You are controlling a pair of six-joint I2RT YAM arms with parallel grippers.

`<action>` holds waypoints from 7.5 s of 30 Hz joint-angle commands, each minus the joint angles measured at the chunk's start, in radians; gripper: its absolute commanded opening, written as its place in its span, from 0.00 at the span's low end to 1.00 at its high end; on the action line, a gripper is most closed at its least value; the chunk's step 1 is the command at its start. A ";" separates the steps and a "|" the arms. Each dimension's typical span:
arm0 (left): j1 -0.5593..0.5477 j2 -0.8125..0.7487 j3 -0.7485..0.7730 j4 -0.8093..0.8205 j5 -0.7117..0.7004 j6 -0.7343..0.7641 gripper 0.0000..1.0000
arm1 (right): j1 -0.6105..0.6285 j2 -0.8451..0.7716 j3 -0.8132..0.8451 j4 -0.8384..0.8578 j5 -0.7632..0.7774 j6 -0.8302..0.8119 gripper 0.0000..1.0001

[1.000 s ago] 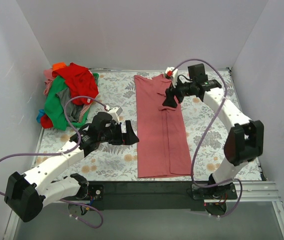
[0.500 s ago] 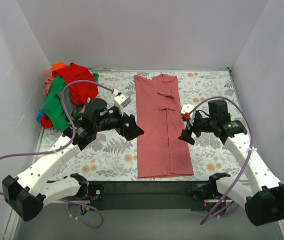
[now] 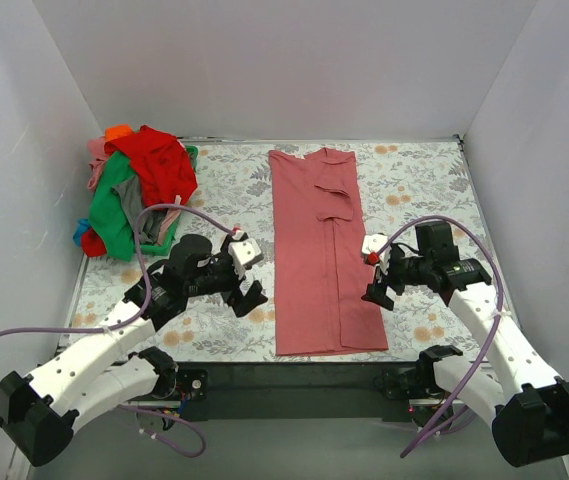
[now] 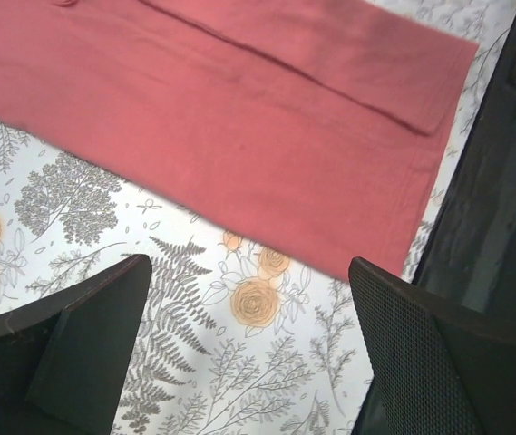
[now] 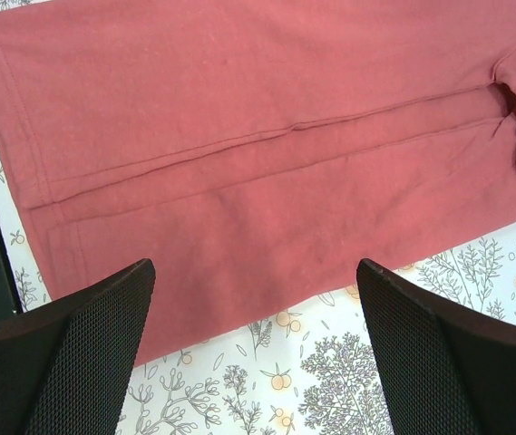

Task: Fold and stack the t-shirts
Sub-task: Fold the tshirt

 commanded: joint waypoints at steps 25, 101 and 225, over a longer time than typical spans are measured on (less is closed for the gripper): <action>-0.182 0.010 -0.113 -0.139 0.083 0.271 0.83 | -0.004 0.060 -0.128 0.059 -0.154 -0.156 0.99; -0.564 0.432 -0.239 0.260 -0.325 0.202 0.46 | -0.004 0.086 -0.134 0.062 -0.141 -0.150 0.99; -0.194 0.447 -0.123 0.543 -0.118 0.271 0.00 | 0.128 0.316 0.179 0.055 0.284 -0.170 0.01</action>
